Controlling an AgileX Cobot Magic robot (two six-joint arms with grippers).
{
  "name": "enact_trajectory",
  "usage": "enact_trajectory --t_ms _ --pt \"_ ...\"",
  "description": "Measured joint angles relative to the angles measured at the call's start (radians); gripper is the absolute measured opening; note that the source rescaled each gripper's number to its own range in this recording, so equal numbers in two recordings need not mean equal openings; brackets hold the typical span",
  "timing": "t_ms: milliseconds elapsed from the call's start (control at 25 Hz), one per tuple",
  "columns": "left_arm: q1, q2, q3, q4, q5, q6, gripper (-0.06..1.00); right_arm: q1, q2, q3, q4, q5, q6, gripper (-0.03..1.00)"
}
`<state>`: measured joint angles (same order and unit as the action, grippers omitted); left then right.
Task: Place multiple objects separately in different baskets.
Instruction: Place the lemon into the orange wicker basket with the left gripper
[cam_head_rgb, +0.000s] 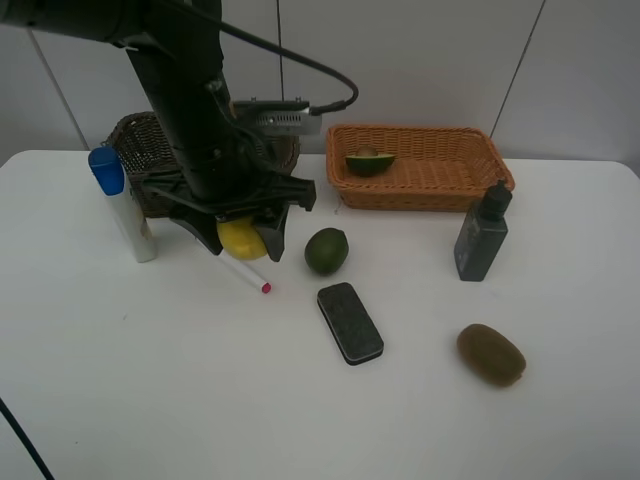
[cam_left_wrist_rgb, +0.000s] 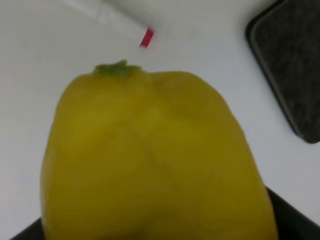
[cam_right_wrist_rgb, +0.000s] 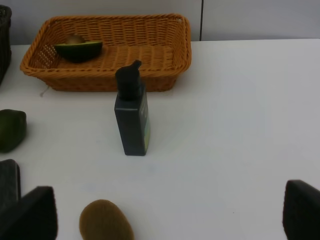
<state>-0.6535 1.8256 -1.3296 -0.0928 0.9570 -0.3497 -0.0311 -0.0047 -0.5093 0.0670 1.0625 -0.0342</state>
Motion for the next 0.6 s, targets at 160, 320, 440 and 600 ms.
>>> enact_trajectory --t_ms 160,320,440,600 --pt "0.0 0.034 -0.13 0.0 -0.037 0.046 0.73 0.0 0.0 0.0 0.0 0.0 0.0 1.0" --pt "0.0 0.104 -0.279 -0.004 -0.112 0.098 0.73 0.0 0.0 0.0 0.0 0.0 0.0 1.0" --pt "0.0 0.174 -0.398 -0.018 -0.188 0.116 0.73 0.0 0.0 0.0 0.0 0.0 0.0 1.0" --pt "0.0 0.285 -0.543 -0.071 -0.32 0.174 0.73 0.0 0.0 0.0 0.0 0.0 0.0 1.0"
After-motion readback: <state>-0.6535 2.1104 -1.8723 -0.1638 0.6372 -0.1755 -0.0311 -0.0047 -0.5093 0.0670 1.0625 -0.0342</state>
